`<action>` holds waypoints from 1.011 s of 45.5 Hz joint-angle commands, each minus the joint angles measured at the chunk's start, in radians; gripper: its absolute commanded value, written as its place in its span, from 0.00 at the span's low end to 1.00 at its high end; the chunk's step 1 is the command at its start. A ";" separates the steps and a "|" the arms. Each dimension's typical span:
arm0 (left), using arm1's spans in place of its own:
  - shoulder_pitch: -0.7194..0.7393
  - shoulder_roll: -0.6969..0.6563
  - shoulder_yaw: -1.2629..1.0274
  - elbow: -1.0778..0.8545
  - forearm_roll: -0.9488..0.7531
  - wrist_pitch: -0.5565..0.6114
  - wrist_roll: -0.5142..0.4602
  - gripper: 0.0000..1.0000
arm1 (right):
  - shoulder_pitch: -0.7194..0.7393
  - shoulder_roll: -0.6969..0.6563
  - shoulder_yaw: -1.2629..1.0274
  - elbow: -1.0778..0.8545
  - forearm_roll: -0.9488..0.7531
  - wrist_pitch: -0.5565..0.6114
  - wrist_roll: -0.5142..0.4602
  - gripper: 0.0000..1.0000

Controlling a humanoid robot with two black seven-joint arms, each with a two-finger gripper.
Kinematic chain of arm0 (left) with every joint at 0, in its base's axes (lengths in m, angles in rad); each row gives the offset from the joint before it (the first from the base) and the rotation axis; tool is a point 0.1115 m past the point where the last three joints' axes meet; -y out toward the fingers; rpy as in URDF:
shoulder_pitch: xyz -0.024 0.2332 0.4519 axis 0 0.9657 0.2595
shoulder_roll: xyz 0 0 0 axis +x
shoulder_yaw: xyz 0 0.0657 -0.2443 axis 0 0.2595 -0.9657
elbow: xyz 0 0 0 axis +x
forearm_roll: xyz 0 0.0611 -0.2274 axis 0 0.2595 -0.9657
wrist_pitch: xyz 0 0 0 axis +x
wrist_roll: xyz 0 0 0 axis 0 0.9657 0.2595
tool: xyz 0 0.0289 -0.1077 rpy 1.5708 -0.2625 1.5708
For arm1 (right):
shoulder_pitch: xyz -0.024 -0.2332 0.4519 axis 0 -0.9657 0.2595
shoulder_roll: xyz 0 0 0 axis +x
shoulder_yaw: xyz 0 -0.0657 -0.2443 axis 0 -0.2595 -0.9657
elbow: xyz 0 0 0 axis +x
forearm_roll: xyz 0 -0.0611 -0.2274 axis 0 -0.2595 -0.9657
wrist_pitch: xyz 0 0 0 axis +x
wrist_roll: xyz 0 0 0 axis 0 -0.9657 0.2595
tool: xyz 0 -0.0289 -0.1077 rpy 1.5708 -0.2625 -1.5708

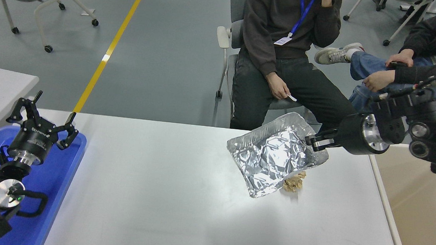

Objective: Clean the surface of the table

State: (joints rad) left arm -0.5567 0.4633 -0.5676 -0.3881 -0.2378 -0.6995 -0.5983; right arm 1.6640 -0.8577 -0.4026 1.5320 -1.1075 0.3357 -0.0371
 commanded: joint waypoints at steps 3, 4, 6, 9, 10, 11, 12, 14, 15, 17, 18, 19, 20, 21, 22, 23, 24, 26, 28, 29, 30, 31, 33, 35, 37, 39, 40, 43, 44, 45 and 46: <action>0.001 0.000 0.000 0.000 0.000 0.000 0.000 1.00 | 0.031 -0.135 0.002 0.011 -0.002 0.022 0.000 0.00; 0.001 0.000 0.000 0.000 0.000 0.000 0.000 1.00 | 0.031 -0.145 0.002 0.011 -0.002 0.022 0.000 0.00; 0.000 0.000 0.000 0.000 0.000 0.000 0.000 1.00 | 0.031 -0.167 0.002 0.011 -0.002 0.022 0.000 0.00; 0.000 0.000 0.000 0.000 0.000 0.000 0.000 1.00 | 0.030 -0.198 0.002 0.013 -0.002 0.022 0.000 0.00; 0.000 0.000 0.000 0.000 0.000 0.000 0.000 1.00 | 0.030 -0.210 0.002 0.013 -0.002 0.022 0.000 0.00; 0.000 0.000 0.000 0.000 0.002 0.000 0.000 1.00 | 0.030 -0.224 0.002 0.013 -0.002 0.023 0.000 0.00; 0.000 0.000 0.000 0.000 0.000 0.000 0.000 1.00 | 0.028 -0.236 0.002 0.013 -0.002 0.023 0.000 0.00; 0.000 0.000 0.000 0.000 0.000 0.000 0.000 1.00 | 0.023 -0.256 0.002 0.011 -0.003 0.025 0.002 0.00; 0.000 0.000 0.000 0.000 0.000 0.000 0.000 1.00 | 0.020 -0.265 0.001 0.010 -0.003 0.025 0.002 0.00; 0.000 0.000 0.000 0.000 0.000 0.000 0.000 1.00 | 0.016 -0.284 0.001 0.010 -0.003 0.025 0.003 0.00; 0.000 0.000 0.000 0.000 0.000 0.000 0.000 1.00 | 0.014 -0.291 0.001 0.010 -0.003 0.025 0.005 0.00; 0.000 0.000 0.000 0.000 0.000 0.000 0.000 1.00 | 0.013 -0.300 -0.001 0.008 -0.003 0.025 0.005 0.00; 0.000 0.000 0.000 0.000 0.000 0.000 0.000 1.00 | 0.013 -0.307 -0.001 0.005 -0.003 0.025 0.005 0.00; 0.000 0.000 0.000 0.000 0.000 0.000 0.000 1.00 | 0.011 -0.314 -0.001 0.004 -0.003 0.025 0.005 0.00; 0.000 0.000 0.000 0.000 0.000 0.000 0.000 1.00 | 0.010 -0.323 -0.001 0.004 -0.003 0.025 0.005 0.00; 0.000 0.000 0.000 0.000 0.000 0.000 0.000 1.00 | 0.010 -0.333 -0.001 0.004 -0.003 0.025 0.005 0.00; 0.000 0.000 0.000 0.000 0.000 0.000 0.000 1.00 | 0.008 -0.342 0.001 0.004 -0.003 0.025 0.005 0.00; 0.000 0.000 0.000 0.000 0.000 0.000 0.000 1.00 | 0.010 -0.362 0.004 0.001 -0.005 0.023 0.003 0.00; 0.000 0.000 0.000 0.000 0.000 0.000 0.000 1.00 | 0.010 -0.380 0.004 -0.004 -0.005 0.023 0.003 0.00; 0.000 0.000 0.000 0.000 0.000 0.000 0.000 1.00 | 0.010 -0.388 0.002 -0.006 -0.003 0.023 0.003 0.00; 0.000 0.000 0.000 0.000 0.000 0.000 0.000 1.00 | 0.008 -0.400 0.001 -0.007 -0.005 0.023 0.003 0.00; 0.000 0.000 0.000 0.000 0.002 0.000 0.000 1.00 | 0.005 -0.408 -0.001 -0.009 -0.006 0.022 0.003 0.00; 0.001 0.000 0.000 0.000 0.000 0.000 0.000 1.00 | 0.000 -0.423 -0.005 -0.016 -0.008 0.022 0.003 0.00; 0.001 0.000 0.000 0.000 0.000 0.000 0.000 1.00 | -0.013 -0.440 -0.004 -0.035 -0.006 0.020 0.003 0.00; 0.000 0.000 0.000 0.000 0.000 0.000 0.000 1.00 | -0.030 -0.457 -0.001 -0.056 -0.008 0.020 0.005 0.00; 0.001 0.000 0.000 0.000 0.000 0.000 0.000 1.00 | -0.050 -0.472 0.001 -0.085 -0.008 0.017 0.005 0.00; 0.001 0.000 0.000 0.000 0.000 0.000 0.000 1.00 | -0.059 -0.477 0.002 -0.099 -0.006 0.016 0.005 0.00; 0.001 0.000 0.000 0.000 0.000 0.002 0.000 1.00 | -0.082 -0.478 0.002 -0.144 0.000 0.009 0.006 0.00; 0.001 0.000 0.000 0.000 0.002 0.000 0.000 1.00 | -0.087 -0.478 0.002 -0.160 0.000 0.008 0.009 0.00; 0.001 0.000 0.000 0.000 0.000 0.000 0.000 1.00 | -0.096 -0.478 0.002 -0.179 0.001 0.005 0.014 0.00; 0.001 0.000 0.000 0.000 0.000 0.000 0.000 1.00 | -0.102 -0.478 0.002 -0.197 0.003 -0.001 0.022 0.00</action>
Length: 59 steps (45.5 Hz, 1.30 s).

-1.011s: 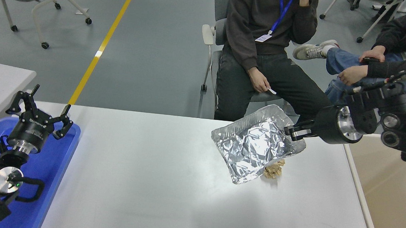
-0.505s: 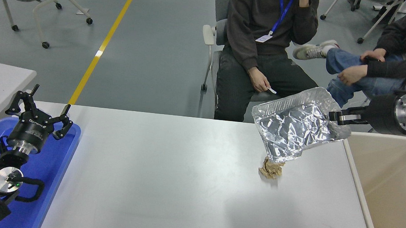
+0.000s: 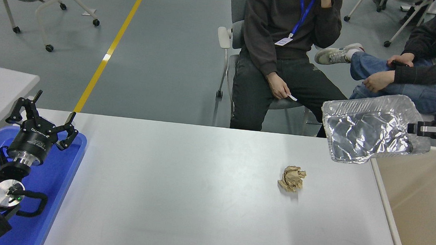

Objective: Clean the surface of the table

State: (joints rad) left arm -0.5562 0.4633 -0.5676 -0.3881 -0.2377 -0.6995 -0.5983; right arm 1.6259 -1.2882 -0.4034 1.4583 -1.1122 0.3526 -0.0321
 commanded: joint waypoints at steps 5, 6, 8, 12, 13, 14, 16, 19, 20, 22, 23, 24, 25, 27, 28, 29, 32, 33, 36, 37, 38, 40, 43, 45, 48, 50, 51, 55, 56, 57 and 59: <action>0.001 0.000 0.000 0.000 0.001 0.000 0.000 1.00 | -0.104 -0.043 0.003 -0.202 0.052 -0.047 0.054 0.00; -0.001 0.000 0.000 0.000 0.000 0.002 0.000 1.00 | -0.113 -0.043 0.003 -0.214 0.063 -0.050 0.055 0.00; 0.001 0.000 0.000 0.000 0.000 0.000 0.000 1.00 | -0.130 -0.042 0.003 -0.239 0.084 -0.055 0.055 0.00; 0.001 0.000 0.000 0.000 0.000 0.002 0.000 1.00 | -0.167 -0.040 0.002 -0.274 0.120 -0.083 0.055 0.00; 0.001 0.000 0.000 0.000 0.000 0.000 0.000 1.00 | -0.181 -0.039 0.002 -0.283 0.127 -0.090 0.057 0.00; 0.001 0.000 0.000 0.000 0.000 0.002 0.000 1.00 | -0.196 -0.036 0.002 -0.295 0.133 -0.101 0.057 0.00; 0.001 0.000 0.000 0.000 0.000 0.000 0.000 1.00 | -0.228 -0.026 0.002 -0.325 0.147 -0.118 0.057 0.00; 0.001 0.000 0.000 0.000 0.000 0.002 0.000 1.00 | -0.276 -0.011 0.003 -0.372 0.185 -0.141 0.058 0.00; 0.001 0.000 0.000 0.000 0.000 0.002 0.000 1.00 | -0.291 -0.008 0.002 -0.389 0.205 -0.147 0.061 0.00; -0.001 0.000 0.000 0.000 0.000 0.000 0.000 1.00 | -0.326 0.003 0.002 -0.420 0.245 -0.161 0.067 0.00; 0.001 0.000 0.000 0.000 0.000 0.002 0.000 1.00 | -0.343 0.009 0.003 -0.433 0.264 -0.167 0.070 0.00; 0.001 0.000 0.000 0.000 0.000 0.002 0.000 1.00 | -0.363 0.015 0.003 -0.449 0.279 -0.175 0.072 0.00; 0.001 0.000 0.000 0.000 0.000 0.000 0.000 1.00 | -0.380 0.021 0.005 -0.464 0.294 -0.181 0.075 0.00; -0.001 0.000 0.000 0.000 0.000 0.000 0.000 1.00 | -0.412 0.035 0.005 -0.492 0.314 -0.191 0.083 0.00; -0.001 0.000 0.000 0.000 0.000 0.002 0.000 1.00 | -0.425 0.041 0.005 -0.506 0.322 -0.198 0.087 0.00; -0.001 0.000 0.002 0.000 0.000 0.000 0.000 1.00 | -0.438 0.046 0.005 -0.519 0.333 -0.202 0.090 0.00; 0.001 0.002 0.000 0.000 0.000 0.002 0.000 1.00 | -0.481 0.067 0.005 -0.558 0.368 -0.218 0.095 0.00; 0.001 0.000 0.000 0.000 0.000 0.002 0.000 1.00 | -0.497 0.076 0.005 -0.568 0.382 -0.222 0.098 0.00; 0.001 0.002 0.000 0.000 0.000 0.000 0.000 1.00 | -0.537 0.101 0.006 -0.611 0.419 -0.234 0.101 0.00; 0.001 0.000 0.000 0.000 0.000 0.002 0.000 1.00 | -0.550 0.112 0.005 -0.627 0.429 -0.236 0.101 0.00; -0.001 0.002 0.000 0.000 0.000 0.000 0.000 1.00 | -0.563 0.122 0.006 -0.644 0.442 -0.238 0.103 0.00; 0.001 0.000 0.000 0.000 0.001 0.000 0.000 1.00 | -0.590 0.145 0.006 -0.677 0.466 -0.242 0.103 0.00; 0.001 0.000 0.000 0.000 0.000 0.000 0.000 1.00 | -0.633 0.178 0.006 -0.720 0.506 -0.251 0.104 0.00; -0.001 0.000 0.000 0.000 0.000 0.000 0.000 1.00 | -0.664 0.199 0.009 -0.748 0.528 -0.261 0.107 0.00; 0.001 0.000 0.000 0.000 0.000 0.000 0.000 1.00 | -0.704 0.228 0.028 -0.788 0.546 -0.267 0.107 0.00; 0.001 0.000 0.000 0.000 0.001 0.000 0.000 1.00 | -0.730 0.245 0.043 -0.815 0.548 -0.270 0.107 0.00; -0.001 0.000 0.000 0.000 0.000 0.000 0.000 1.00 | -0.744 0.254 0.052 -0.829 0.551 -0.270 0.107 0.00; -0.001 0.000 0.000 0.000 0.000 0.002 0.000 1.00 | -0.805 0.297 0.101 -0.892 0.560 -0.270 0.106 0.00; -0.001 0.000 0.000 0.000 0.000 0.000 0.000 1.00 | -0.845 0.323 0.127 -0.938 0.568 -0.270 0.106 0.00; 0.001 0.000 0.000 0.000 0.001 0.000 0.000 1.00 | -0.859 0.335 0.138 -0.958 0.568 -0.270 0.106 0.00; -0.001 0.000 0.000 0.000 0.000 0.000 0.000 1.00 | -0.885 0.363 0.153 -0.999 0.572 -0.270 0.106 0.00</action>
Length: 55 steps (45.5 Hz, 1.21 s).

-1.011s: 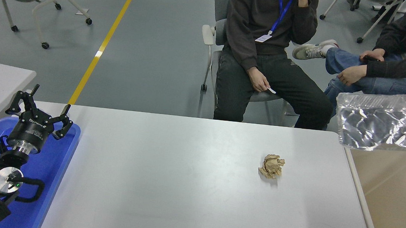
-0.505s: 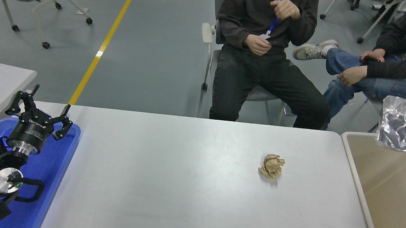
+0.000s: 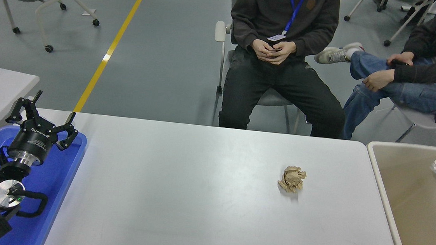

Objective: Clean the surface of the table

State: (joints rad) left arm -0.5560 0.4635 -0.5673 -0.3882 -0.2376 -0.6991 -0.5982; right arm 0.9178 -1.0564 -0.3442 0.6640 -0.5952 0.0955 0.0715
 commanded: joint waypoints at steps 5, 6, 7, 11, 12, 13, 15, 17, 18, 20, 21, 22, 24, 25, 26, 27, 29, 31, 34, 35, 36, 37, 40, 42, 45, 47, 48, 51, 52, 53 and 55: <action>0.001 0.001 0.000 0.000 0.000 0.001 0.000 1.00 | -0.226 0.228 0.105 -0.331 0.058 -0.010 0.002 0.00; -0.001 0.000 0.000 0.000 0.001 0.000 0.000 1.00 | -0.232 0.246 0.106 -0.358 0.060 -0.008 0.002 0.00; -0.001 0.000 0.000 0.000 0.000 0.000 0.000 1.00 | -0.241 0.266 0.108 -0.383 0.066 -0.005 0.002 0.00; 0.001 0.000 0.000 0.000 0.000 0.000 0.000 1.00 | -0.272 0.325 0.111 -0.460 0.095 -0.002 0.002 0.00; 0.001 0.000 0.000 0.000 0.000 0.000 0.000 1.00 | -0.278 0.337 0.111 -0.471 0.103 0.000 0.002 0.00; -0.001 0.000 0.000 0.000 0.000 0.001 0.000 1.00 | -0.281 0.349 0.111 -0.483 0.107 0.000 0.002 0.00; 0.001 0.000 0.000 0.000 0.000 0.001 0.000 1.00 | -0.287 0.369 0.111 -0.503 0.115 0.000 0.002 0.00; -0.001 0.000 0.001 0.000 0.000 0.000 0.000 1.00 | -0.290 0.389 0.111 -0.520 0.115 -0.003 0.002 0.00; 0.001 0.000 0.000 0.000 0.000 0.001 0.000 1.00 | -0.292 0.397 0.111 -0.527 0.115 -0.003 0.002 0.00; 0.001 0.000 0.000 0.000 0.000 0.001 0.000 1.00 | -0.296 0.412 0.111 -0.546 0.117 -0.006 0.001 0.00; -0.001 0.000 0.000 0.000 0.000 0.001 0.000 1.00 | -0.300 0.421 0.113 -0.553 0.117 -0.008 -0.001 0.00; -0.001 0.001 0.000 0.000 0.000 0.000 0.000 1.00 | -0.301 0.429 0.113 -0.561 0.120 -0.010 -0.001 0.00; -0.001 0.000 0.000 0.000 0.000 0.000 0.000 1.00 | -0.304 0.446 0.113 -0.581 0.129 -0.010 -0.002 0.00; -0.001 0.000 0.000 0.000 0.000 0.001 0.000 1.00 | -0.306 0.453 0.113 -0.589 0.135 -0.010 -0.003 0.00; -0.001 0.000 0.000 0.000 0.000 0.000 0.000 1.00 | -0.307 0.463 0.111 -0.598 0.143 -0.010 -0.003 0.00; -0.001 0.000 0.000 0.000 0.000 0.001 0.000 1.00 | -0.309 0.469 0.111 -0.606 0.147 -0.010 -0.004 0.00; -0.001 0.000 0.000 0.000 0.000 0.000 0.000 1.00 | -0.318 0.496 0.113 -0.633 0.163 -0.013 -0.009 0.00; 0.001 0.000 0.000 0.000 0.000 0.000 0.000 1.00 | -0.321 0.518 0.113 -0.655 0.170 -0.013 -0.012 0.00; 0.001 0.000 0.000 0.000 0.001 0.000 0.000 1.00 | -0.323 0.555 0.113 -0.696 0.186 -0.014 -0.021 0.00; 0.001 0.000 0.000 0.000 0.000 0.000 0.000 1.00 | -0.324 0.567 0.113 -0.711 0.190 -0.016 -0.025 0.00; 0.001 0.000 0.000 0.000 0.001 0.000 0.000 1.00 | -0.327 0.576 0.113 -0.725 0.195 -0.017 -0.033 0.00; 0.001 0.000 0.000 0.000 0.000 0.001 0.000 1.00 | -0.329 0.585 0.113 -0.736 0.198 -0.020 -0.041 0.00; 0.001 0.000 0.000 0.000 0.000 0.000 0.000 1.00 | -0.330 0.605 0.113 -0.751 0.201 -0.028 -0.067 0.00; -0.001 0.000 0.000 0.000 0.000 0.000 0.000 1.00 | -0.330 0.612 0.113 -0.753 0.201 -0.039 -0.081 0.00; -0.001 0.000 0.000 0.000 0.000 0.000 0.000 1.00 | -0.330 0.624 0.113 -0.751 0.201 -0.052 -0.091 0.00; -0.001 0.000 0.000 0.000 0.000 0.000 0.000 1.00 | -0.330 0.635 0.113 -0.751 0.201 -0.057 -0.096 0.00; 0.001 0.000 0.000 0.000 0.000 0.001 0.000 1.00 | -0.330 0.638 0.113 -0.753 0.201 -0.059 -0.098 0.00; 0.001 0.000 0.000 0.000 0.000 0.001 0.000 1.00 | -0.330 0.648 0.113 -0.751 0.201 -0.065 -0.108 0.00; -0.001 0.000 0.000 0.000 0.000 0.001 0.000 1.00 | -0.330 0.650 0.113 -0.751 0.201 -0.068 -0.110 0.00; 0.001 0.000 0.000 0.000 0.001 0.000 0.000 1.00 | -0.330 0.653 0.113 -0.751 0.201 -0.069 -0.111 0.00; -0.001 0.000 0.000 0.000 0.000 0.001 0.000 1.00 | -0.330 0.654 0.113 -0.751 0.201 -0.071 -0.111 0.00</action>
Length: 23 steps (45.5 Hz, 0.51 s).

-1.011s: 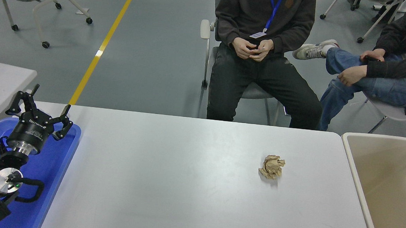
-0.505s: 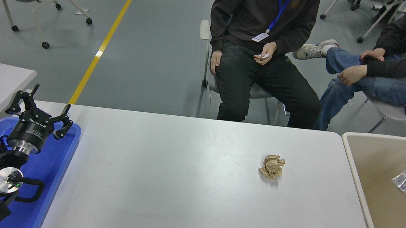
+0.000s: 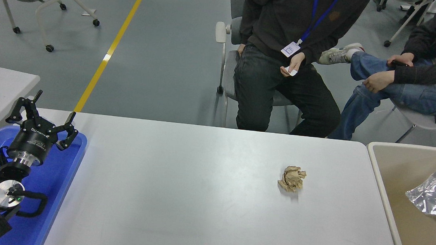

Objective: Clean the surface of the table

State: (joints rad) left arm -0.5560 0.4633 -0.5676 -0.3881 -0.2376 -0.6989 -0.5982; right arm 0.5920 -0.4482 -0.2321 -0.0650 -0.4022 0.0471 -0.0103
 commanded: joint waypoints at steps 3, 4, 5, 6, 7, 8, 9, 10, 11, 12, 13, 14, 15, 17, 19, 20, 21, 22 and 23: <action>-0.001 0.000 0.000 0.000 0.000 -0.001 0.000 1.00 | -0.005 0.048 0.000 -0.022 0.008 -0.024 -0.031 0.00; 0.001 0.000 0.000 0.000 0.000 0.001 0.000 1.00 | -0.005 0.048 0.000 -0.022 0.008 -0.024 -0.031 0.00; 0.001 0.000 0.000 0.000 0.000 -0.001 0.000 1.00 | -0.005 0.048 0.000 -0.022 0.008 -0.024 -0.031 0.00; 0.001 0.000 0.000 0.000 0.000 -0.001 0.000 1.00 | -0.005 0.048 0.000 -0.022 0.011 -0.024 -0.030 0.00; 0.001 0.000 0.000 0.000 0.000 0.001 0.000 1.00 | -0.005 0.048 0.000 -0.022 0.011 -0.023 -0.031 0.00; 0.001 0.000 0.000 0.000 0.001 0.001 0.000 1.00 | -0.005 0.048 0.000 -0.022 0.013 -0.024 -0.030 0.00; -0.001 0.000 0.000 0.000 0.000 -0.001 0.000 1.00 | -0.005 0.048 0.000 -0.022 0.016 -0.024 -0.030 0.00; 0.001 0.000 0.000 0.000 0.001 0.001 0.000 1.00 | -0.005 0.048 0.000 -0.022 0.017 -0.024 -0.031 0.00; -0.001 0.000 0.000 0.000 0.000 -0.001 0.000 1.00 | -0.005 0.048 0.000 -0.022 0.017 -0.024 -0.031 0.00; 0.001 0.000 0.000 0.000 0.001 0.001 0.000 1.00 | -0.005 0.048 0.000 -0.022 0.017 -0.024 -0.030 0.00; 0.001 0.000 0.000 0.000 0.000 0.001 0.000 1.00 | -0.005 0.048 0.000 -0.022 0.017 -0.024 -0.030 0.00; 0.001 0.000 0.000 0.000 0.000 0.001 0.000 1.00 | -0.005 0.048 0.000 -0.022 0.017 -0.024 -0.030 0.00; 0.001 0.000 0.000 0.000 0.000 0.001 0.000 1.00 | -0.005 0.048 0.000 -0.022 0.017 -0.024 -0.030 0.00; 0.001 0.000 0.000 0.000 0.000 0.001 0.000 1.00 | -0.005 0.046 0.000 -0.022 0.017 -0.024 -0.030 0.00; 0.001 0.000 0.000 0.000 0.000 0.001 0.000 1.00 | -0.005 0.046 0.000 -0.022 0.017 -0.023 -0.030 0.00; 0.001 0.000 0.000 0.000 0.000 0.001 0.000 1.00 | -0.005 0.045 0.000 -0.022 0.017 -0.023 -0.030 0.00; -0.001 0.000 0.000 0.000 0.000 -0.001 0.000 1.00 | -0.005 0.045 0.000 -0.022 0.017 -0.023 -0.030 0.00; 0.001 0.000 0.000 0.000 0.000 -0.001 0.000 1.00 | -0.005 0.045 0.000 -0.022 0.017 -0.023 -0.030 0.00; -0.001 0.000 0.000 0.000 0.000 0.001 0.000 1.00 | -0.005 0.045 0.000 -0.022 0.017 -0.023 -0.030 0.00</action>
State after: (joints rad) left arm -0.5555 0.4633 -0.5676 -0.3881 -0.2376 -0.6984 -0.5983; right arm 0.5879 -0.4057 -0.2317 -0.0853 -0.3877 0.0258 -0.0375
